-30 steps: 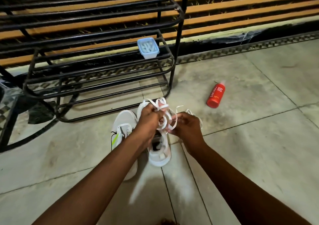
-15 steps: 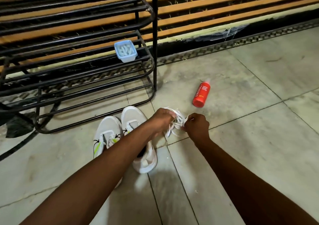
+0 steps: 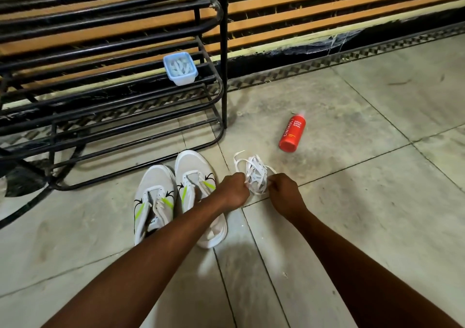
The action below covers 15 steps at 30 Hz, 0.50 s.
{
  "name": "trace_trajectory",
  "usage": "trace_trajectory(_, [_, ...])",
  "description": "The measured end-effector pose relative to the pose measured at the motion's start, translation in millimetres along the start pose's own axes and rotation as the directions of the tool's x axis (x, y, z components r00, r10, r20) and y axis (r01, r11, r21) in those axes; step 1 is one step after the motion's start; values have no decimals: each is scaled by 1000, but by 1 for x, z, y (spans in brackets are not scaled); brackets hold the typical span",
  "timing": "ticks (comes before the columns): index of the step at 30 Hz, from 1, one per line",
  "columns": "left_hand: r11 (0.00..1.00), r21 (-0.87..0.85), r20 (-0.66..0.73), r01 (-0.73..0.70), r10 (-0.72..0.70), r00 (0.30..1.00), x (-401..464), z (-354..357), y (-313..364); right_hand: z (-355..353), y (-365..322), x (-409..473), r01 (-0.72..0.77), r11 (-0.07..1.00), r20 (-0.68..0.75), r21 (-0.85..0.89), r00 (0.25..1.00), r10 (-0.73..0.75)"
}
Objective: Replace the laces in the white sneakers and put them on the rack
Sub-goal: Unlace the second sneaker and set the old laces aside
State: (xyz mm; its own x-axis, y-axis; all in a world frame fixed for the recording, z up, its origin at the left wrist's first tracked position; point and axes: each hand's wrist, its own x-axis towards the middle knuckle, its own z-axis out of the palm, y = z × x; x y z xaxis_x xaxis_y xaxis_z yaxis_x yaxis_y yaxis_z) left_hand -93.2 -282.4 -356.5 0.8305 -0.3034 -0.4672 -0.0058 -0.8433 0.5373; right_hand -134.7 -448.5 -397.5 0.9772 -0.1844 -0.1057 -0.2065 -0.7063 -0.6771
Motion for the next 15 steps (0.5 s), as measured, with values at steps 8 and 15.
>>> trace_trajectory(8, [954, -269, -200, -131, 78, 977, -28, -20, -5, -1, -20, -5, 143, 988, -277, 66, 953, -119])
trace_trajectory(15, [862, -424, -485, -278, 43, 873, -22, -55, -38, 5, -83, 8, 408, 888, -297, 213, 893, -339])
